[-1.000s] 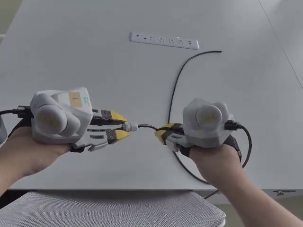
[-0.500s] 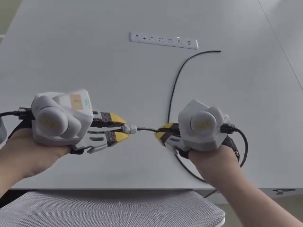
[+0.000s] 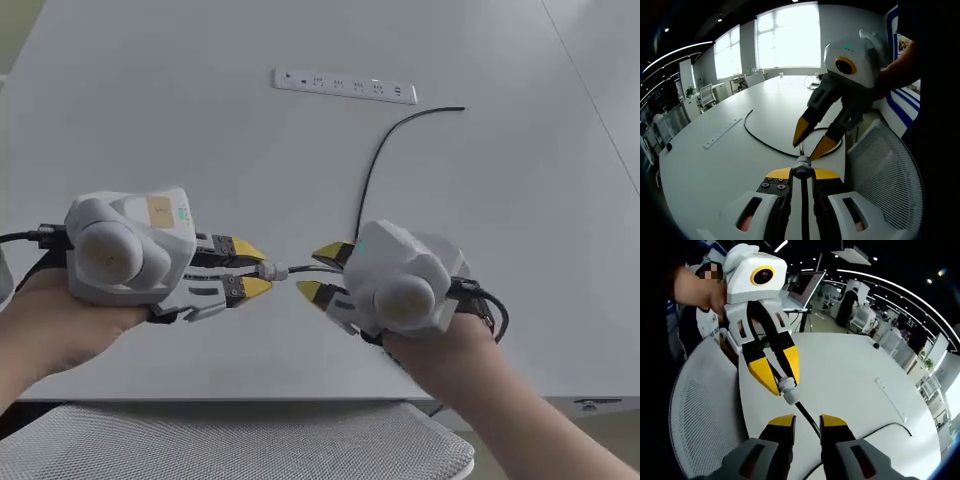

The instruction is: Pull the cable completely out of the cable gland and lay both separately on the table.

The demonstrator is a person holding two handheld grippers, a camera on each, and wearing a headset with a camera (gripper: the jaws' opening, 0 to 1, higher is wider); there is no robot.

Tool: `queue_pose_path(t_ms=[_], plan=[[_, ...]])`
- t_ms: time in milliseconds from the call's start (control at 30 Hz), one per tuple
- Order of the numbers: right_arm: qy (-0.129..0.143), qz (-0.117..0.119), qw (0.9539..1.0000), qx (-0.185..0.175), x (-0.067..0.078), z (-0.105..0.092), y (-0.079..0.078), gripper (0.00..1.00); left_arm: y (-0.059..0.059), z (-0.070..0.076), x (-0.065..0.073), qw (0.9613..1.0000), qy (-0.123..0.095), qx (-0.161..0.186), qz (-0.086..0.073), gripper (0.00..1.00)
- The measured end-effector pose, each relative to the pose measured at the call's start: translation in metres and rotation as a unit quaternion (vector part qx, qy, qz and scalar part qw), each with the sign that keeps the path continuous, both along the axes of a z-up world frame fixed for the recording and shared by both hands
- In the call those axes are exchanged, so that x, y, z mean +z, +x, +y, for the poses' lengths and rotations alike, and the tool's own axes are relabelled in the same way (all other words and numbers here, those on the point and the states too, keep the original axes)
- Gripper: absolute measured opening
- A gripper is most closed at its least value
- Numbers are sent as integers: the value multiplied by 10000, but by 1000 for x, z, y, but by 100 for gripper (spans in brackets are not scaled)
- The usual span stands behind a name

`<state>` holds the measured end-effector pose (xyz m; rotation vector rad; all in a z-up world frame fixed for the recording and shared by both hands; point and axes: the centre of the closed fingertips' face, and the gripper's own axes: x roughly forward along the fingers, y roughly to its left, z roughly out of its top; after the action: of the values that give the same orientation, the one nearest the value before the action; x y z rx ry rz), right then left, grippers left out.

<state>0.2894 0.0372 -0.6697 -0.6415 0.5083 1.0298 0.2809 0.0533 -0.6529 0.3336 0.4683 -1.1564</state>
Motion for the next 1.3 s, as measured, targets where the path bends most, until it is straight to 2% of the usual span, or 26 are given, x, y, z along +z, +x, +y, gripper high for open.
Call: queue_pose_path(t_ms=[233,400,533,633,700,833,867,967,1033,1133,1233,1300], plan=[[-265,-167,9994,166,-5,6,-3,7,-3,-1,0,10000,2,0,8,15],[-284,-174,9994,-40,-4,-1,2,3,-4,0,1,10000,-35,28,-1,15],[-286,-84,9992,-251,-7,-10,7,2,-3,1,2,10000,-56,47,-3,15],[-72,158,9978,-643,-7,-18,13,2,-1,2,5,9999,-106,91,-32,15],[-48,196,9971,-733,-7,-22,15,2,0,3,7,9999,-124,106,-40,15],[22,441,9931,-1088,-12,-32,18,2,1,3,9,9998,-115,101,-86,15],[66,563,9913,-1186,-14,-33,16,2,1,3,9,9998,-119,104,-85,15],[128,658,9891,-1314,-15,-38,17,1,1,3,10,9998,-122,102,-95,15],[223,824,9859,-1438,-17,-39,16,1,1,3,10,9998,-121,98,-97,15],[421,1119,9770,-1766,-22,-44,15,1,0,3,10,9998,-122,100,-101,15],[551,1443,9646,-2136,-29,-52,16,1,0,4,10,9998,-117,107,-111,15],[574,1498,9625,-2189,-31,-54,16,1,0,4,10,9998,-99,98,-118,15]])
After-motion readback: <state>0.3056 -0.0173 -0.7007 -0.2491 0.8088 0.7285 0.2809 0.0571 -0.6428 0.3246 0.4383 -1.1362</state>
